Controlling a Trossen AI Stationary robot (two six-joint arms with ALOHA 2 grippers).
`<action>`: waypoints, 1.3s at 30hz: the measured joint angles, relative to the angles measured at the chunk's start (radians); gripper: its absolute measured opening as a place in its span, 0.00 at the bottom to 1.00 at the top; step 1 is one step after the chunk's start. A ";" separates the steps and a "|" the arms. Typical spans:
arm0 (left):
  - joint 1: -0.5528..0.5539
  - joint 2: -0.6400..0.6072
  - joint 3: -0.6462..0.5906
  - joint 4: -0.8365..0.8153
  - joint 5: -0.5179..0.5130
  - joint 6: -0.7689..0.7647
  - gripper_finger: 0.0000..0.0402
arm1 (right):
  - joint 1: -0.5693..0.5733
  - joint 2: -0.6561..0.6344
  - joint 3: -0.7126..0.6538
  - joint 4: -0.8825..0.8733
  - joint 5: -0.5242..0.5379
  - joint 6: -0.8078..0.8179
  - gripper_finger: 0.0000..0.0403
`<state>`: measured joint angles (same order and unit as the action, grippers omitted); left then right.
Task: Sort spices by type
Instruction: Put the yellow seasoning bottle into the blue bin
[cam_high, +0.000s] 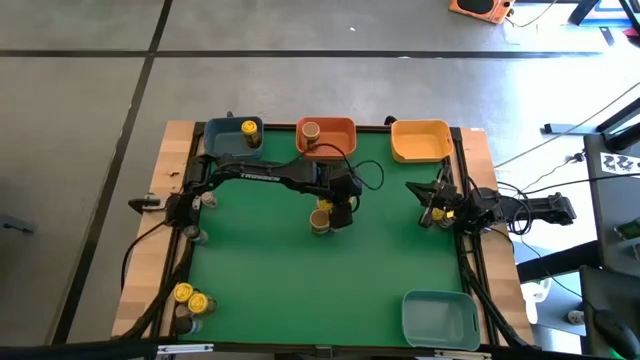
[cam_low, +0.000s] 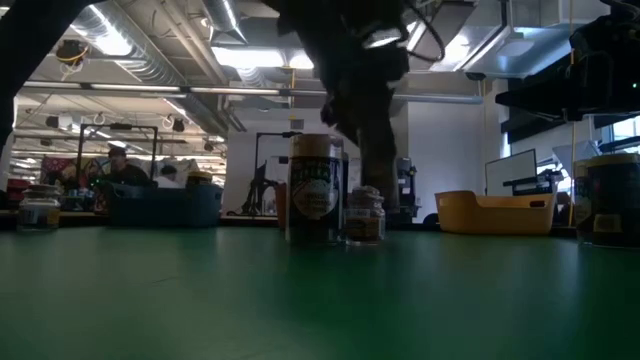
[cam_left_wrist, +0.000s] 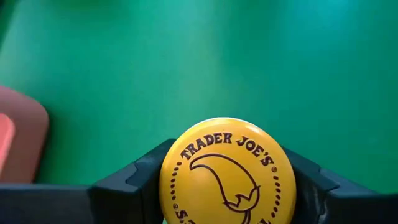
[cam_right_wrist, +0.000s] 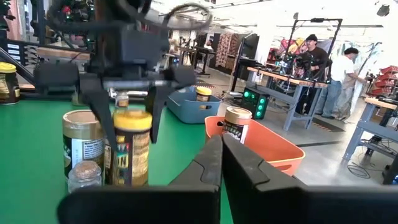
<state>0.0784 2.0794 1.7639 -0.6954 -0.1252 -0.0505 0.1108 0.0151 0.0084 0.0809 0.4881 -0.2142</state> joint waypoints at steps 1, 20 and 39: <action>0.000 -0.006 0.010 -0.013 -0.004 0.000 0.55 | 0.000 0.000 0.000 0.000 0.000 0.000 0.03; 0.008 -0.316 0.002 -0.215 -0.208 0.014 0.54 | 0.000 0.000 0.000 -0.001 -0.009 0.000 0.03; 0.260 -0.748 -0.440 -0.344 -0.389 -0.366 0.55 | 0.000 0.000 0.000 -0.001 -0.009 0.000 0.03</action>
<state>0.3380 1.3316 1.3242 -1.0394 -0.5144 -0.4169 0.1108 0.0154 0.0085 0.0795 0.4793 -0.2145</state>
